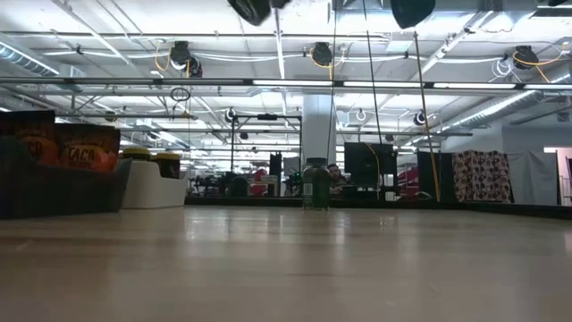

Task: Sort spices by type
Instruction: Put the right green seasoning bottle into the bottom white bin

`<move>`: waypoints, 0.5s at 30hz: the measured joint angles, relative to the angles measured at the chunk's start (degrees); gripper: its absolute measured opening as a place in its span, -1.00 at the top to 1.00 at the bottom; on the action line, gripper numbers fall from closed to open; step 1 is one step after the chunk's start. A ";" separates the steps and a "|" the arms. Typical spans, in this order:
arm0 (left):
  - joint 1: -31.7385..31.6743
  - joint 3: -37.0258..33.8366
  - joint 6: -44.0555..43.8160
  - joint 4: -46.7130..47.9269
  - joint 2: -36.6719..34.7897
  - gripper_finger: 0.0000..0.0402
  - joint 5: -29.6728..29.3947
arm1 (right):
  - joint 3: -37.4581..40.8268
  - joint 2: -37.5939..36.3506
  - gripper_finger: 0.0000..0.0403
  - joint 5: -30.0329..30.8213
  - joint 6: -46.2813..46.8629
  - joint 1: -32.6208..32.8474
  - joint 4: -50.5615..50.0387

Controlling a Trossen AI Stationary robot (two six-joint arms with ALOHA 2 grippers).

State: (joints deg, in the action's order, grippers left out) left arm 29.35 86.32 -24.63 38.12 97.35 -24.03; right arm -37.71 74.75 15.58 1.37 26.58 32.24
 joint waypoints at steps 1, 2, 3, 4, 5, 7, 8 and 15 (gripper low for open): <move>-0.24 0.00 1.06 -0.53 0.45 -0.03 0.03 | 0.00 0.22 -0.44 -0.68 -0.68 -0.16 0.21; -0.47 0.00 1.62 -0.92 0.91 -0.03 0.06 | 0.00 0.30 -0.44 -1.18 -1.09 -0.38 0.14; -0.72 0.00 2.24 -1.00 1.32 -0.03 0.10 | 0.00 0.32 -0.44 -1.91 -1.22 -0.55 -0.11; -0.90 0.00 2.69 -1.02 1.76 -0.03 0.11 | 0.00 0.32 -0.44 -3.20 -1.19 -0.82 -0.15; -1.08 0.00 2.81 -1.15 2.16 -0.03 0.09 | 0.00 0.30 -0.44 -4.36 -0.83 -1.10 -0.18; -1.52 -0.01 2.89 -1.21 2.97 -0.03 0.07 | 0.00 0.30 -0.44 -5.50 -0.41 -1.49 -0.37; -1.71 -0.02 2.89 -1.29 3.33 -0.03 0.07 | 0.00 0.30 -0.45 -5.47 -0.40 -1.50 -0.44; -2.39 -0.02 2.69 -3.27 4.70 -0.03 -0.02 | 0.00 0.30 -0.45 -5.12 -0.27 -2.58 -1.79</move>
State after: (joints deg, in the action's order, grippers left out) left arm 26.96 86.30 -21.93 34.85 102.05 -24.05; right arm -37.71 75.05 10.46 1.10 23.99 30.46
